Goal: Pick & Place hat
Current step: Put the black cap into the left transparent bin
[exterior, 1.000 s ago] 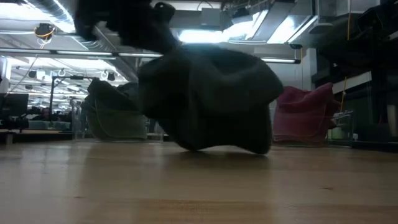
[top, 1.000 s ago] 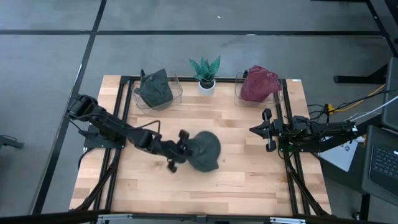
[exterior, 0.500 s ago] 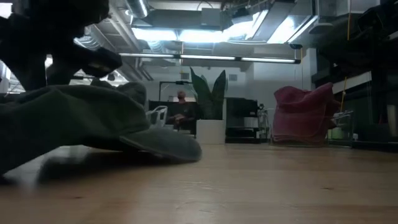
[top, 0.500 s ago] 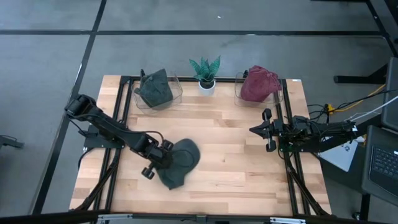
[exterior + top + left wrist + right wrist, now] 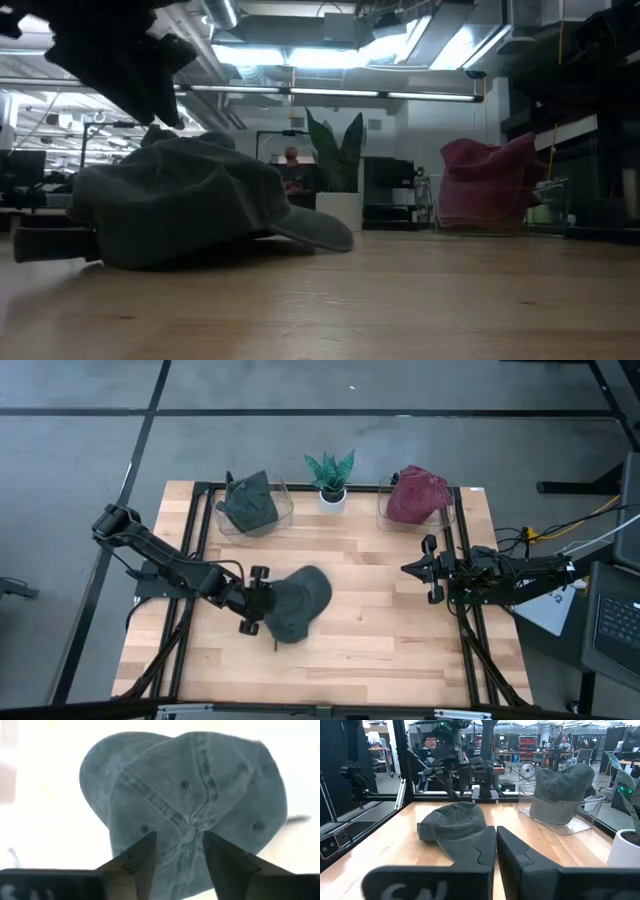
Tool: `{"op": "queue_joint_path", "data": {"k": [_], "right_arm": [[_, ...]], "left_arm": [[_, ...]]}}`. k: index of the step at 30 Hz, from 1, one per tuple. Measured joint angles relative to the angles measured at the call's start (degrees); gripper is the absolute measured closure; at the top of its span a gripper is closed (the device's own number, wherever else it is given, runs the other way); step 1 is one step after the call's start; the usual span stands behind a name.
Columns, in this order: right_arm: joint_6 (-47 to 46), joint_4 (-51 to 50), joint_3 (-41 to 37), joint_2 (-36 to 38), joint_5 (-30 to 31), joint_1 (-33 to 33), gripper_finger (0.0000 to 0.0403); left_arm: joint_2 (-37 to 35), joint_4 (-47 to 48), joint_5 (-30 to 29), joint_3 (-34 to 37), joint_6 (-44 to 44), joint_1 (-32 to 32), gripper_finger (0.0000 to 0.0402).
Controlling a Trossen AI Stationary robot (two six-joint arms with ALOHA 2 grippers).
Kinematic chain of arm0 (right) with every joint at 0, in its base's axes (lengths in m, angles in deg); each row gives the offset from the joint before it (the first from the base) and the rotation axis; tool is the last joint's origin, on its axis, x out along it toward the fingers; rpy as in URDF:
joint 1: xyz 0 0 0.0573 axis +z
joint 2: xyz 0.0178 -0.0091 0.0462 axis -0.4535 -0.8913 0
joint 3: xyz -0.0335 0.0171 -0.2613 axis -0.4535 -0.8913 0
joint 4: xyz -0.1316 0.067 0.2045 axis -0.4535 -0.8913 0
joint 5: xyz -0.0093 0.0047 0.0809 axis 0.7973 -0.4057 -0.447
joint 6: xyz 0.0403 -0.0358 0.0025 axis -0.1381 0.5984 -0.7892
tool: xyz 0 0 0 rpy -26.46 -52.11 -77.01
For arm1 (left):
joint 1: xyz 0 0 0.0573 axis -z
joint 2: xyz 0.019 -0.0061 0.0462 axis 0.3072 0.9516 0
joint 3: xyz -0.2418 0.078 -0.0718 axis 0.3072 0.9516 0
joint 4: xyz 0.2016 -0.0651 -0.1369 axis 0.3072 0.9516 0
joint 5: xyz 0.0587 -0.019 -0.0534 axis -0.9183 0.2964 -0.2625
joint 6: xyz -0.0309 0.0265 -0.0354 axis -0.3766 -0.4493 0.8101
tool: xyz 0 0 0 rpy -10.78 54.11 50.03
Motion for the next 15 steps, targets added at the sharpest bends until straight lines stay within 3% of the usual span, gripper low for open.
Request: {"op": "queue_joint_path", "data": {"k": [6, 12, 15], "right_arm": [[0.0, 0.0, 0.0, -0.02, 0.0, 0.02, 0.0386], [0.02, 0.0, 0.0, 0.0, 0.0, 0.0, 0.0386], [0.0, 0.0, 0.02, 0.0, 0.0, 0.0, 0.0386]], "left_arm": [[-0.71, -0.54, 1.7, 0.0, 25.8, -0.83, 0.0191], [-0.28, -0.48, 2.21, 0.0, 65.19, -2.18, 0.0165], [-0.3, -0.61, 3.2, -0.02, 77.65, -2.17, 0.016]]}}
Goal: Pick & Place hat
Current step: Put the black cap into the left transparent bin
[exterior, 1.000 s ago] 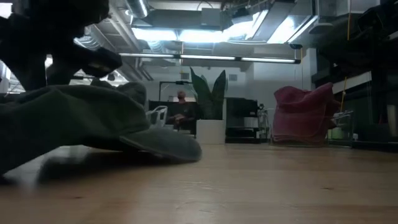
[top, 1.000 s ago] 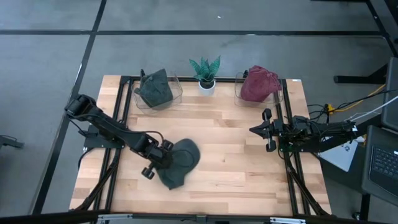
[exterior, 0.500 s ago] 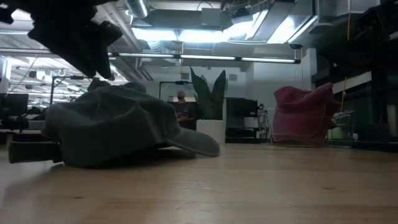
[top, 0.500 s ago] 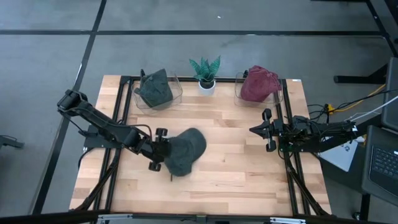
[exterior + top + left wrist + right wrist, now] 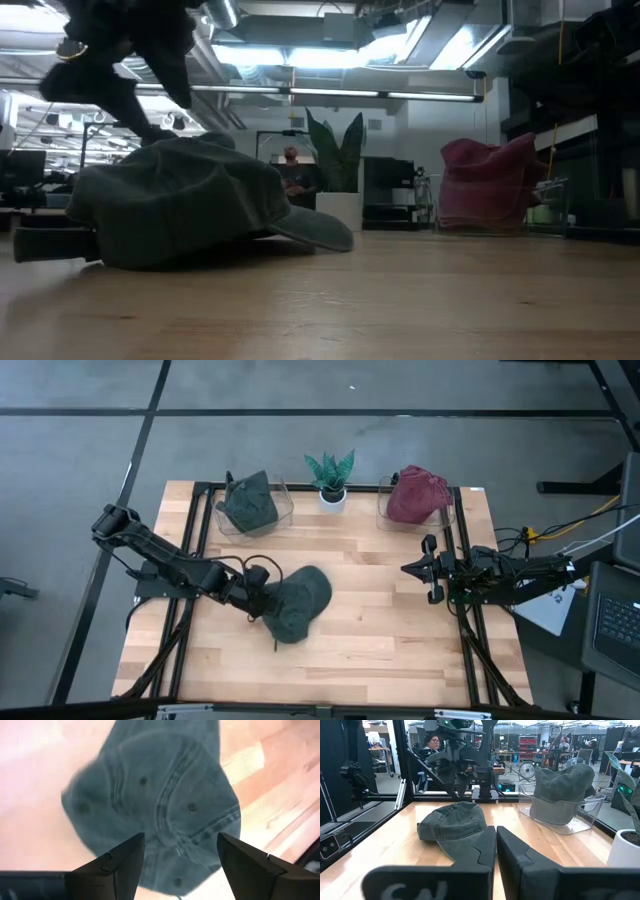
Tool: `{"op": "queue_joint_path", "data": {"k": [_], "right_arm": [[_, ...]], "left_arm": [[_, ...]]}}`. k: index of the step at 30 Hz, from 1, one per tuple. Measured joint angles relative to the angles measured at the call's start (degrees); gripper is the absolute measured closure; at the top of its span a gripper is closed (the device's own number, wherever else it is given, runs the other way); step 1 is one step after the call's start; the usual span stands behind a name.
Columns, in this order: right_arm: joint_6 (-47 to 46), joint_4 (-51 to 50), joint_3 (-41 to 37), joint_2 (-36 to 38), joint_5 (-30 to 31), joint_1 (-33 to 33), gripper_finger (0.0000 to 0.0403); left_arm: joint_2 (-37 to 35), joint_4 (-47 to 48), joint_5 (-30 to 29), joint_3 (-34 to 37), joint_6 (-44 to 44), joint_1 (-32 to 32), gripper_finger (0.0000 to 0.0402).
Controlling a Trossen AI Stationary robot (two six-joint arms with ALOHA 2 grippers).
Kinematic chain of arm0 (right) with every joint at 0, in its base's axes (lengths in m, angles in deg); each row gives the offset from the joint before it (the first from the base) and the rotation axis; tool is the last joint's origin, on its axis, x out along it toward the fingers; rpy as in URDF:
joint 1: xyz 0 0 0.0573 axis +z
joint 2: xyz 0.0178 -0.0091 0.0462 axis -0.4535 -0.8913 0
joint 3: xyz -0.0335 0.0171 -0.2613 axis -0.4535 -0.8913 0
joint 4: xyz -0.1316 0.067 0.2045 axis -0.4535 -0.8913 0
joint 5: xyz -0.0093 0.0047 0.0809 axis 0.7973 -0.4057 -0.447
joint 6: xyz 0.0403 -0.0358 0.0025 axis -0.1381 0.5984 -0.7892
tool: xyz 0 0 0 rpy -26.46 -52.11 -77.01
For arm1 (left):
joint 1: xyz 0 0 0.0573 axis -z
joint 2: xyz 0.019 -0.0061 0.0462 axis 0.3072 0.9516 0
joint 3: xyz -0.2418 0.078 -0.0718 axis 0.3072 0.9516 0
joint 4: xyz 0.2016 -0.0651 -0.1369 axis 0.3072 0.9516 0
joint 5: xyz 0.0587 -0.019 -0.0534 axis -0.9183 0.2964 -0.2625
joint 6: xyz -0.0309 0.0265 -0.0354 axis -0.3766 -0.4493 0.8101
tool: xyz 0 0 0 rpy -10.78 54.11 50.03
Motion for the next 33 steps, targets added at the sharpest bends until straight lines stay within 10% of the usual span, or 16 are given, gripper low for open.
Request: {"op": "queue_joint_path", "data": {"k": [13, 19, 24, 33], "right_arm": [[0.02, 0.0, 0.0, -0.01, 0.0, 0.01, 0.0386], [0.02, 0.0, -0.02, 0.0, -0.02, 0.02, 0.0386], [0.02, 0.0, -0.01, 0.0, 0.0, 0.02, 0.0386], [0.01, 0.0, -0.01, 0.0, 0.0, 0.02, 0.0386]], "left_arm": [[6.28, -0.78, -0.62, -0.04, 28.89, 1.03, 0.0159], [10.98, -5.09, -5.51, -0.04, 29.53, -2.62, 0.0159], [13.35, -8.41, 1.76, -0.04, 25.5, -4.33, 0.0171], [11.69, -5.9, 7.01, -0.04, 13.49, -4.19, 0.032]]}}
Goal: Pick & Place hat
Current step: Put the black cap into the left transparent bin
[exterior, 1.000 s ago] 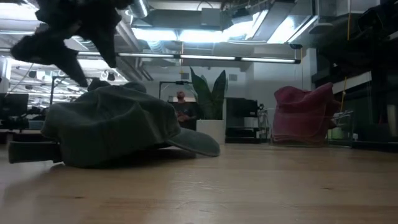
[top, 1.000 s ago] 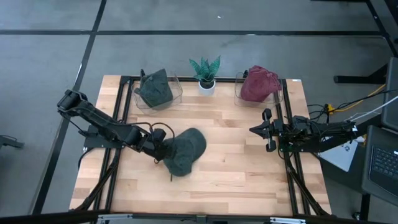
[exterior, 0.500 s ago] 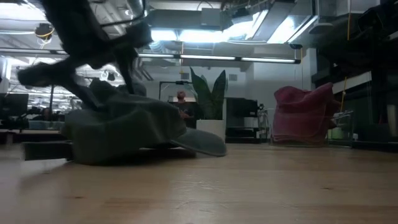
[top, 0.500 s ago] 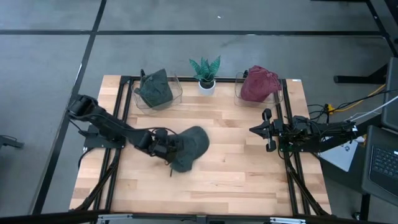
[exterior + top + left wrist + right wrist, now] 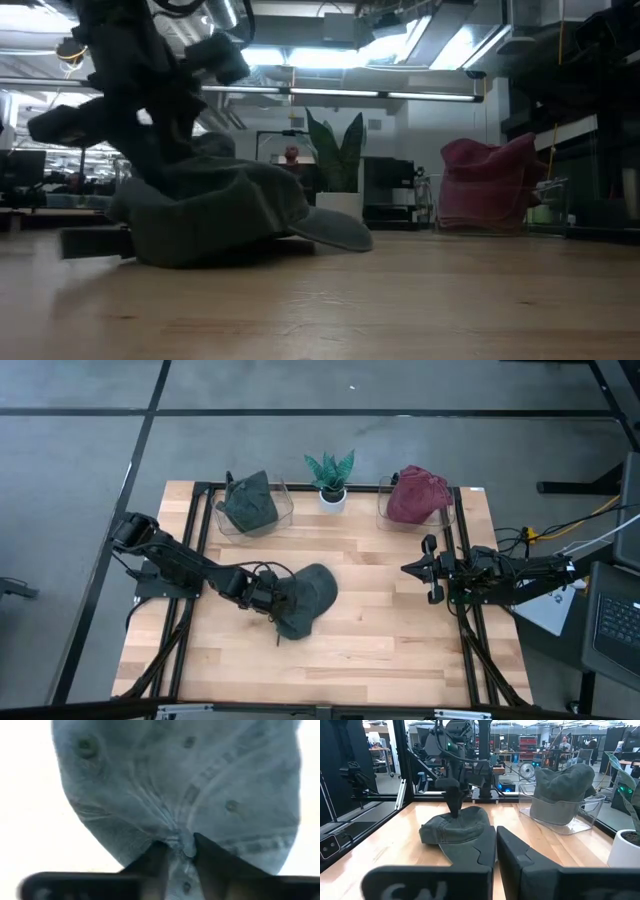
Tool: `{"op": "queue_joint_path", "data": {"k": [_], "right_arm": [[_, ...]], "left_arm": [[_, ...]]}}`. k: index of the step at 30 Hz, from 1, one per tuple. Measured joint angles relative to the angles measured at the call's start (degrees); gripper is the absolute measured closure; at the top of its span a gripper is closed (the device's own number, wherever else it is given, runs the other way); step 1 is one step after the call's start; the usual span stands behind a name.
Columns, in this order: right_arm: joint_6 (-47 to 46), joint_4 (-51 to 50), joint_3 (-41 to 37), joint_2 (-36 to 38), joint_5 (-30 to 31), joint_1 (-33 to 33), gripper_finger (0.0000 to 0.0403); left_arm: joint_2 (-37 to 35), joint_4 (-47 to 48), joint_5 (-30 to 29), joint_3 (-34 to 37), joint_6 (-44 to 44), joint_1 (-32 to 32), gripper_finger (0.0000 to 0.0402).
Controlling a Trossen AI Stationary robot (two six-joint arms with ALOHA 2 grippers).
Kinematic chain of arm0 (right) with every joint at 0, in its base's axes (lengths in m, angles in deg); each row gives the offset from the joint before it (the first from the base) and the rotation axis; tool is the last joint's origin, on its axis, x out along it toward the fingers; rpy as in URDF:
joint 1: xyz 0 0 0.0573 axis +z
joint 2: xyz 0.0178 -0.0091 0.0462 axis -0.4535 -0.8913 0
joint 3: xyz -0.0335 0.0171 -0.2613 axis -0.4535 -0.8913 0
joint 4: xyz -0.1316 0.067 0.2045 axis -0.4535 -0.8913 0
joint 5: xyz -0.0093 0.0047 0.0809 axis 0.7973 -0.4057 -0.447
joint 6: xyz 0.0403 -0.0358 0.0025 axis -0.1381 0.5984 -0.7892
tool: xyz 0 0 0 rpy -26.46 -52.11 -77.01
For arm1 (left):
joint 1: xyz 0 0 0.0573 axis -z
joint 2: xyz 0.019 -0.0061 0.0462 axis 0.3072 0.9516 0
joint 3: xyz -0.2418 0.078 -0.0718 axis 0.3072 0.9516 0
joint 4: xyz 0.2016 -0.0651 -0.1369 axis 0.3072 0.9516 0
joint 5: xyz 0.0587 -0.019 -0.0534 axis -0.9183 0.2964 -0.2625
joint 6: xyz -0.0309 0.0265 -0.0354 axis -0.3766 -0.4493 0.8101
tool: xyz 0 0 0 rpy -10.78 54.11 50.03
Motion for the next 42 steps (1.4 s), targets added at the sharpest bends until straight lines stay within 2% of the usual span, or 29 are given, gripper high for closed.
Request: {"op": "queue_joint_path", "data": {"k": [3, 8, 15, 20, 24, 31, 33, 39, 42], "right_arm": [[0.01, 0.02, -0.01, 0.0, 0.0, 0.01, 0.0386], [-0.01, 0.0, 0.01, 0.0, 0.0, 0.0, 0.0386], [0.01, 0.0, 0.01, -0.02, 0.0, 0.01, 0.0386], [-0.01, 0.0, 0.01, -0.01, 0.0, 0.0, 0.0386], [-0.01, 0.0, -0.02, 0.0, 0.0, 0.01, 0.0386], [0.0, 0.0, 0.0, -0.02, 0.0, -0.01, 0.0386], [0.01, 0.0, -0.01, -0.02, 0.0, -0.02, 0.0386], [-0.01, 0.0, -0.02, 0.0, 0.0, 0.0, 0.0386], [0.01, 0.0, 0.01, 0.0, 0.0, -0.02, 0.0386]], "left_arm": [[-1.55, 0.69, -0.06, 0.0, -6.43, 0.62, 0.0376], [-5.64, 1.24, -0.08, 0.02, -22.57, 2.39, 0.0377], [-10.67, 2.31, -1.02, 0.04, -60.55, 5.14, 0.0378], [-13.57, 2.57, -0.59, 0.04, -80.87, 5.37, 0.0378], [-16.75, 2.35, -1.59, 0.04, -90.93, 5.37, 0.0378], [-22.16, -0.17, -7.59, 0.04, -107.69, 5.23, 0.0378], [-22.17, -2.62, -5.06, 0.04, -110.67, 4.64, 0.0378], [-20.1, -11.17, 9.82, 0.07, -116.8, 3.17, 0.0378], [-19.62, -13.7, 12.9, 0.09, -117.5, 2.63, 0.0378]]}}
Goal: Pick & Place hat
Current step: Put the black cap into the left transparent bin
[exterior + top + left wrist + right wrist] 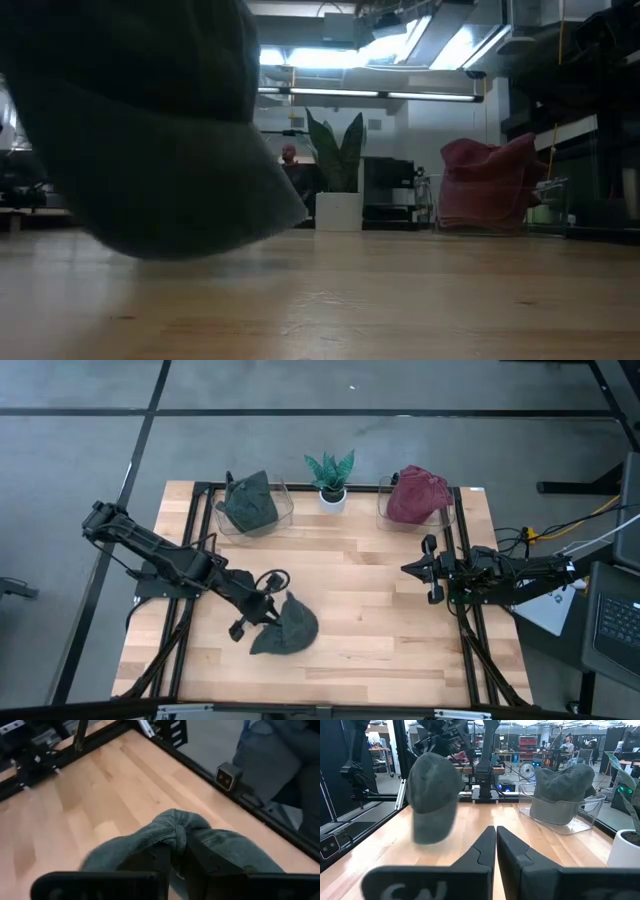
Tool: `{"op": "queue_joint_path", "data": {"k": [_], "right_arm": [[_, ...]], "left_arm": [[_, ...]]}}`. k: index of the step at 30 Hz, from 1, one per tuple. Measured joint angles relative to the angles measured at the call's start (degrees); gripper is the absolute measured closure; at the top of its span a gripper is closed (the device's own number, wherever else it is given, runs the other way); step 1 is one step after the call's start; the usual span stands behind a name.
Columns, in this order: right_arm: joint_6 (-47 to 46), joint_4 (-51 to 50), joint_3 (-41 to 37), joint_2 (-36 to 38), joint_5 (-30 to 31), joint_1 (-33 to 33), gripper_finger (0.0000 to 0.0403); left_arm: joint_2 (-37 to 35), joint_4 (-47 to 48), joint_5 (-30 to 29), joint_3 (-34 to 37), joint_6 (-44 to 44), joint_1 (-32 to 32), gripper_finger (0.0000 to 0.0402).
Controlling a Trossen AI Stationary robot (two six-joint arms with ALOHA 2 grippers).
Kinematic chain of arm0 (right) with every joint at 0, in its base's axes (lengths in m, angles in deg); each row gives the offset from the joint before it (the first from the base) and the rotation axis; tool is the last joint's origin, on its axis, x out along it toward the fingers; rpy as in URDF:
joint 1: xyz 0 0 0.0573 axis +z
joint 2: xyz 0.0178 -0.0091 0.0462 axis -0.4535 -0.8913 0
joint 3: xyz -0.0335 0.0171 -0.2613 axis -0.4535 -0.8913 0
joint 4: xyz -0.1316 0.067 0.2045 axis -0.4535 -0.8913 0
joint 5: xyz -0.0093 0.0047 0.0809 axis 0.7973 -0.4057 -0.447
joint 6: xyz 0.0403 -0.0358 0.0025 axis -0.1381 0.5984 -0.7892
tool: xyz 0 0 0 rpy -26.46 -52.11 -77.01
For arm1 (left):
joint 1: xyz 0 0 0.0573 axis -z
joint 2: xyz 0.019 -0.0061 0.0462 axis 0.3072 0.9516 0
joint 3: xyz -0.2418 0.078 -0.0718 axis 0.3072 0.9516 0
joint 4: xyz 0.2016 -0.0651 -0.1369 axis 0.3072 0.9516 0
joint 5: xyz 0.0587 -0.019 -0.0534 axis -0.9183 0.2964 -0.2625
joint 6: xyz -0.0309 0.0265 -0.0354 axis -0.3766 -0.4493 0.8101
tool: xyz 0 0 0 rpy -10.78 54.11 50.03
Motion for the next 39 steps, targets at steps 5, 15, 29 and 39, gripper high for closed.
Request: {"op": "queue_joint_path", "data": {"k": [5, 15, 29, 39], "right_arm": [[-0.01, 0.0, -0.02, -0.01, 0.0, 0.0, 0.0386], [0.0, 0.0, -0.02, -0.02, 0.0, 0.02, 0.0386], [-0.02, 0.0, 0.0, -0.01, 0.0, 0.01, 0.0386], [-0.02, 0.01, -0.02, 0.0, 0.0, 0.0, 0.0386]], "left_arm": [[-0.02, -7.15, 5.21, 4.99, -0.82, -1.38, 0.0378], [1.54, -9.34, 5.23, 10.25, 2.59, -4.96, 0.0378], [1.52, 4.83, -8.78, 10.23, 6.64, -7.53, 0.0363], [0.84, 5.05, -12.26, 10.14, 20.32, -7.53, 0.0291]]}}
